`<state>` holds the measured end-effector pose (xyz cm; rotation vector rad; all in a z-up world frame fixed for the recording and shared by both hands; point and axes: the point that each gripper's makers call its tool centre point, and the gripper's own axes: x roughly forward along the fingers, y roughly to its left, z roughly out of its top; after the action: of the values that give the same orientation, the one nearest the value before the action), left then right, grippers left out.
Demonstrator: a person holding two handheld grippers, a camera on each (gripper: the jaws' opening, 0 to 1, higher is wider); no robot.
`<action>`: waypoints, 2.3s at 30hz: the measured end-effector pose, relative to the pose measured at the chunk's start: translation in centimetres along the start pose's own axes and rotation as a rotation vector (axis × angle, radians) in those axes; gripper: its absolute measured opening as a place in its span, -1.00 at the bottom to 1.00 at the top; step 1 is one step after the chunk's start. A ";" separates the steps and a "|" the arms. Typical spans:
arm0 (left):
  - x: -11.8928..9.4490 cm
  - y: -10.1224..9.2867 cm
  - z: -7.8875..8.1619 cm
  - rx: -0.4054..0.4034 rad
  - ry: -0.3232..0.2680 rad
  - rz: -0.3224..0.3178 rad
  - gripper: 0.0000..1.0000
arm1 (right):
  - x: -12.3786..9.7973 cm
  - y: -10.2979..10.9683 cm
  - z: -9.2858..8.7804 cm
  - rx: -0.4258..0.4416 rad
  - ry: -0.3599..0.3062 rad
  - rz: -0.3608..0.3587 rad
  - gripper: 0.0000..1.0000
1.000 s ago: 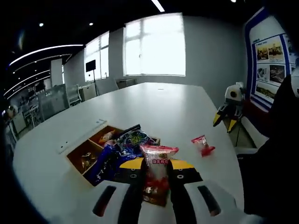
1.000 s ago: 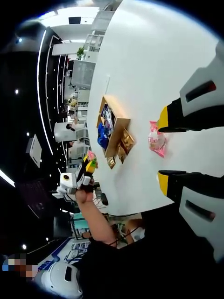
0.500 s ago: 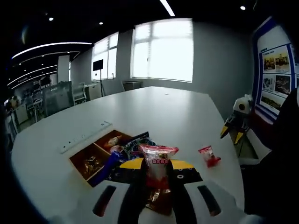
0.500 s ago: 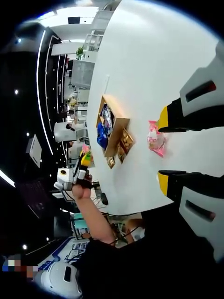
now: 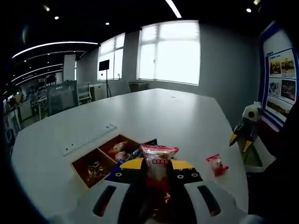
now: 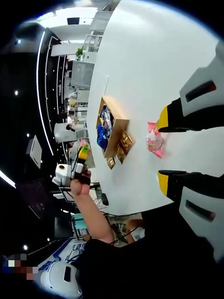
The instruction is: Pick up the scattered marshmallows, QQ candies, Oreo cookies, and mixed nuts on the table and sort them into separate containers
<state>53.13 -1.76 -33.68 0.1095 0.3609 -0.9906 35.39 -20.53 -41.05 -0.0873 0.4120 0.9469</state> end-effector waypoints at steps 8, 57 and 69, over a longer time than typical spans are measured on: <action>1.0 1.2 0.3 -0.017 0.002 0.025 -0.52 | -0.2 -0.3 -0.2 0.005 0.001 -0.007 -0.42; 6.0 7.4 0.5 -0.196 -0.016 0.146 -0.52 | -0.8 -1.4 -0.9 0.033 0.004 -0.023 -0.42; 7.7 9.1 0.3 -0.280 -0.026 0.206 -0.51 | -0.9 -1.7 -1.2 0.048 0.004 -0.029 -0.43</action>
<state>64.61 -2.99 -36.69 -0.1180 0.4521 -0.7295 35.96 -22.53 -42.03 -0.0514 0.4355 0.9075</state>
